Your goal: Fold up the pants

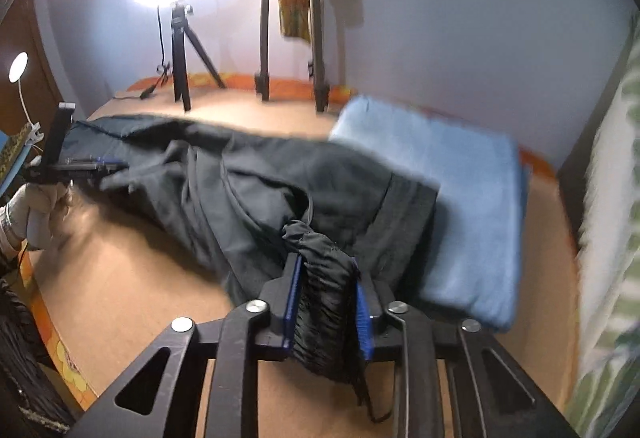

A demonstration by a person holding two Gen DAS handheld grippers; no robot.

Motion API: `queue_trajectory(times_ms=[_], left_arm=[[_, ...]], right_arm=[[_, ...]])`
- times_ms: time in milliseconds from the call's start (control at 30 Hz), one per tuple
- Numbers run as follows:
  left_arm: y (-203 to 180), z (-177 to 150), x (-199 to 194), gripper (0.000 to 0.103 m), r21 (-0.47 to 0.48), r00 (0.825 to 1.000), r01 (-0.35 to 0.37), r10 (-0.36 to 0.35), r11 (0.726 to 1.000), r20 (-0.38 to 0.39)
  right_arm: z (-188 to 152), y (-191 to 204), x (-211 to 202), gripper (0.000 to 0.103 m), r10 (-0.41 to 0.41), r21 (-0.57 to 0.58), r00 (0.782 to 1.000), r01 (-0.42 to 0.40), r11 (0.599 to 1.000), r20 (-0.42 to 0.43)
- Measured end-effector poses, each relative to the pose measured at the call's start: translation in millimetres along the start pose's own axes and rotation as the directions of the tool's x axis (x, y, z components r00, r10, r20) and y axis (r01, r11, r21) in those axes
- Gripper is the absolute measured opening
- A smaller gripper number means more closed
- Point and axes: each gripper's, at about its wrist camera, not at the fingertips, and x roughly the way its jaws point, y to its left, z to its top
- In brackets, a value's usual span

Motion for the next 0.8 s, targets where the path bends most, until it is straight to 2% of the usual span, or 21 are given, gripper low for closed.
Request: queue_trajectory(times_ms=[67,200,300,400,467,533,600,667,700,733,800], left_arm=[[-2.1,0.1,0.4,0.032,0.012,1.000,-0.008,0.008,1.000,0.001],[-3.0,0.7,0.9,0.032,0.021,1.000,-0.011,0.011,1.000,-0.001],[-2.0,2.7,0.6,0.032,0.013,1.000,-0.015,0.015,1.000,-0.005],[2.8,5.8,-0.5,0.032,0.023,0.999,-0.046,0.046,0.999,0.001],[11.8,9.1,-2.8,0.032,0.007,0.998,-0.062,0.062,0.998,0.005],[24.1,12.7,-8.4,0.032,-0.041,0.998,-0.058,0.058,0.997,0.017],[33.0,15.7,-15.8,0.032,-0.070,0.998,-0.054,0.056,0.996,0.035],[36.0,16.0,-23.2,0.032,-0.074,0.997,-0.053,0.057,0.996,0.050],[35.7,15.3,-28.3,0.032,-0.068,0.997,-0.051,0.055,0.996,0.059],[34.2,14.0,-32.4,0.032,-0.059,0.996,-0.051,0.055,0.997,0.065],[29.3,9.8,-43.4,0.032,-0.033,0.996,-0.047,0.050,0.998,0.078]], right_arm=[[22.1,-3.8,-12.1,0.013,-0.022,-0.022,0.999,0.023,0.999,0.040],[73.8,-23.6,-6.7,0.011,-0.137,-0.060,0.988,0.142,0.988,0.078],[96.3,-48.1,29.0,0.012,-0.179,-0.037,0.984,0.179,0.983,0.009],[100.5,-59.9,69.7,0.012,-0.214,-0.032,0.974,0.212,0.977,-0.068],[95.8,-58.8,97.0,0.012,-0.253,-0.070,0.960,0.246,0.967,-0.120],[88.7,-55.7,111.6,0.017,-0.274,-0.092,0.950,0.262,0.961,-0.149],[86.9,-54.1,110.0,0.040,-0.318,-0.090,0.938,0.308,0.947,-0.138],[86.2,-53.9,95.1,0.050,-0.352,-0.076,0.931,0.346,0.935,-0.098],[86.0,-54.7,87.4,0.050,-0.364,-0.063,0.927,0.360,0.931,-0.086],[84.8,-54.6,76.7,0.051,-0.362,-0.038,0.929,0.360,0.932,-0.072],[80.4,-50.4,54.3,0.059,-0.334,0.023,0.941,0.335,0.942,-0.046]])
